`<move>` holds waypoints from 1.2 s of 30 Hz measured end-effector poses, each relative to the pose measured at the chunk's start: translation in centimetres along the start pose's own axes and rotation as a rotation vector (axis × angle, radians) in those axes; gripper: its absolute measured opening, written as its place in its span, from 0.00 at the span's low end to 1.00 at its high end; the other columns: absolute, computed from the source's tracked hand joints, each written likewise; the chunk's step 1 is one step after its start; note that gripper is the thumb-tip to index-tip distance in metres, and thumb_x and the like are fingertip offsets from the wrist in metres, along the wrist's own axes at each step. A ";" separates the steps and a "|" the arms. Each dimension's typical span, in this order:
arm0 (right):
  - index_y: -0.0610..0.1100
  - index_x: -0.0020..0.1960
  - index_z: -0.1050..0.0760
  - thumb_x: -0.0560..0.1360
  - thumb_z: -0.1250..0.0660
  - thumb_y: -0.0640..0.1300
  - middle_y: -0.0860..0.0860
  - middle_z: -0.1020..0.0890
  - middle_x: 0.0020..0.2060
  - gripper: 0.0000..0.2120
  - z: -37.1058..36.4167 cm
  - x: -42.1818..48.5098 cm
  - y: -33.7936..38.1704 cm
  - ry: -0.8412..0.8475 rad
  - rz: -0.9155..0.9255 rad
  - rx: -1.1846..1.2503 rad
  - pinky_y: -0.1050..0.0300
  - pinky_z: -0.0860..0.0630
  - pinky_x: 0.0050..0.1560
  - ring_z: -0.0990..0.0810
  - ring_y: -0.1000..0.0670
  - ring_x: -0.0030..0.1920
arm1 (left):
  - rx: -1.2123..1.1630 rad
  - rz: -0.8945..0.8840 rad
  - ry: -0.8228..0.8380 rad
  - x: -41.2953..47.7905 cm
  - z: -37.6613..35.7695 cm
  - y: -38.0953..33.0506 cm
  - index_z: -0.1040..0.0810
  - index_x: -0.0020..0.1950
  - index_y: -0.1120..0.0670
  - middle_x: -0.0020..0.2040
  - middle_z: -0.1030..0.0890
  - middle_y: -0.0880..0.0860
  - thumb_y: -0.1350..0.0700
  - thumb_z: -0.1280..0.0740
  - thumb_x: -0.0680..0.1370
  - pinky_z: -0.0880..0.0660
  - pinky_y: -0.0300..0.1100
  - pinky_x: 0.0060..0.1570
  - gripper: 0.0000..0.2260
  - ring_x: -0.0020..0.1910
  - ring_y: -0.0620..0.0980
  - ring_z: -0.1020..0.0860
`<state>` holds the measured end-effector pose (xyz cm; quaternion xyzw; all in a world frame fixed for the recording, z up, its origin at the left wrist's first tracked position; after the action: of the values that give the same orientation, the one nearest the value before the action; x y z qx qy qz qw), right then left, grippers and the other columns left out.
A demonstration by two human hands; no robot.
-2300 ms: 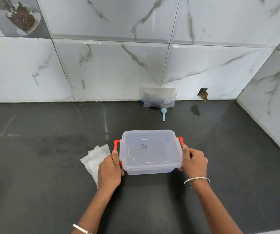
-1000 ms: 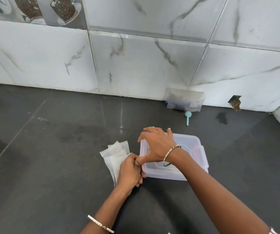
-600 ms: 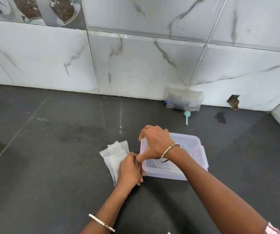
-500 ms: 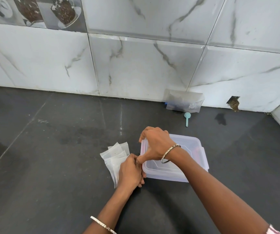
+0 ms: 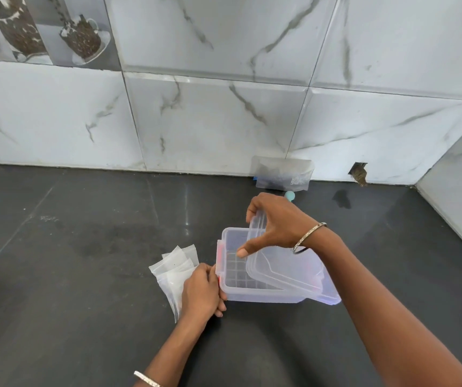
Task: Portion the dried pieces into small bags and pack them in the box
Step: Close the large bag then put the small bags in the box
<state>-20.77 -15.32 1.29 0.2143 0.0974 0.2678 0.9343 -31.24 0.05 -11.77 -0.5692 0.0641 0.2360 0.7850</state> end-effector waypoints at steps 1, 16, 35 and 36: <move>0.48 0.45 0.25 0.58 0.20 0.62 0.55 0.23 0.41 0.26 0.6 -0.6 -0.5 -0.010 -0.006 0.025 0.64 0.30 0.40 0.27 0.56 0.40 | -0.007 0.004 0.010 0.0 0.0 -0.1 0.27 0.47 0.57 0.30 0.19 0.56 0.58 0.45 0.84 0.25 0.42 0.23 0.10 0.21 0.48 0.26; 0.56 0.43 0.15 0.66 0.24 0.54 0.55 0.19 0.39 0.07 8.9 -13.0 -9.2 -0.163 -0.147 0.107 0.59 0.28 0.47 0.20 0.56 0.43 | -0.011 0.046 0.047 1.0 1.1 0.1 0.26 0.47 0.61 0.27 0.20 0.56 0.58 0.44 0.85 0.30 0.40 0.21 0.12 0.22 0.52 0.26; 0.58 0.40 0.21 0.65 0.24 0.27 0.55 0.16 0.41 0.25 -10.5 -17.5 -15.9 -0.710 -0.375 0.231 0.72 0.34 0.62 0.21 0.59 0.50 | 0.140 -0.070 -0.019 0.8 2.1 -0.4 0.23 0.45 0.57 0.29 0.16 0.54 0.58 0.42 0.83 0.22 0.45 0.28 0.11 0.23 0.51 0.21; 0.61 0.40 0.21 0.64 0.24 0.27 0.54 0.16 0.41 0.27 -11.0 -17.5 -16.2 -0.707 -0.370 0.228 0.76 0.37 0.61 0.21 0.60 0.51 | 0.134 -0.073 -0.025 0.7 2.2 -0.3 0.23 0.45 0.57 0.29 0.16 0.54 0.58 0.42 0.83 0.22 0.45 0.27 0.11 0.23 0.51 0.21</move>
<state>-31.26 -33.35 -14.63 0.3742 -0.1637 -0.0072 0.9128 -30.81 2.18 -11.00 -0.5141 0.0494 0.2095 0.8303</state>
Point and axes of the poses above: each hand's wrist, its own x-axis towards the middle knuckle, its own z-axis out of the back of the hand, y = z × x, the point moved 1 cm from there along x, towards the middle knuckle
